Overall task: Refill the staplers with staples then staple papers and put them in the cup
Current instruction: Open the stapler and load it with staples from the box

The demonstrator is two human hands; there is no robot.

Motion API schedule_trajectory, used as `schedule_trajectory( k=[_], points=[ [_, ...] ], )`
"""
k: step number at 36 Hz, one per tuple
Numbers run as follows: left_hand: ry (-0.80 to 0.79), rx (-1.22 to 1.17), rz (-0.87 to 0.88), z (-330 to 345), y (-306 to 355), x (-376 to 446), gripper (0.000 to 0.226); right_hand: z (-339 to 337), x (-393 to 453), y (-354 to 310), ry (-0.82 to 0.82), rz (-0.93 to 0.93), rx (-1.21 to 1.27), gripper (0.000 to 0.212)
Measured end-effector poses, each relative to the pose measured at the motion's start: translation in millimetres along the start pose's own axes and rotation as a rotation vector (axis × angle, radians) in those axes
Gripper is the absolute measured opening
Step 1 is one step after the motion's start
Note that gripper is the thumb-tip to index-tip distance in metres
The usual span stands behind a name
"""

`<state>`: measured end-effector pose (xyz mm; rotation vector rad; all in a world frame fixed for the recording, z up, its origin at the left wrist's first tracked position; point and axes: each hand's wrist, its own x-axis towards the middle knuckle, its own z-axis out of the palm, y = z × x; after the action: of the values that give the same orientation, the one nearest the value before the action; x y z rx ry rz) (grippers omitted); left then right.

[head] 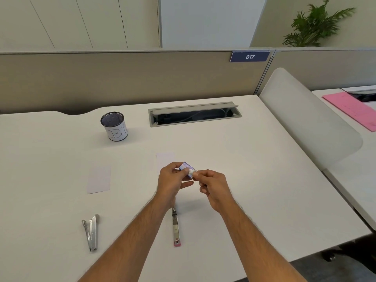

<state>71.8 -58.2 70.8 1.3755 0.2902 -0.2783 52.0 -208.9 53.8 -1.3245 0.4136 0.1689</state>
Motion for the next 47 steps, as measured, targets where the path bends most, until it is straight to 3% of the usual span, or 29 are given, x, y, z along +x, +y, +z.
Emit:
schedule_trajectory(
  k=[4,14,19,26,43,47],
  points=[
    [-0.001,0.047,0.005,-3,2,5,0.017,-1,-2,-4,0.021,-0.074,-0.136,0.031],
    [0.032,0.164,0.011,14,-2,23,0.022,-2,10,-3,0.149,-0.295,-0.642,0.025],
    [0.079,0.305,0.025,20,-1,29,0.026,-15,33,0,0.308,-0.239,-0.677,0.036],
    [0.108,0.346,0.029,23,-5,37,0.009,-24,73,3,0.360,-0.183,-0.867,0.020],
    [0.149,0.418,0.045,51,4,65,0.011,-39,109,3,0.308,-0.094,-0.997,0.017],
    [0.162,0.421,0.037,49,2,63,0.010,-41,101,0,0.357,-0.150,-0.973,0.040]
  ],
)
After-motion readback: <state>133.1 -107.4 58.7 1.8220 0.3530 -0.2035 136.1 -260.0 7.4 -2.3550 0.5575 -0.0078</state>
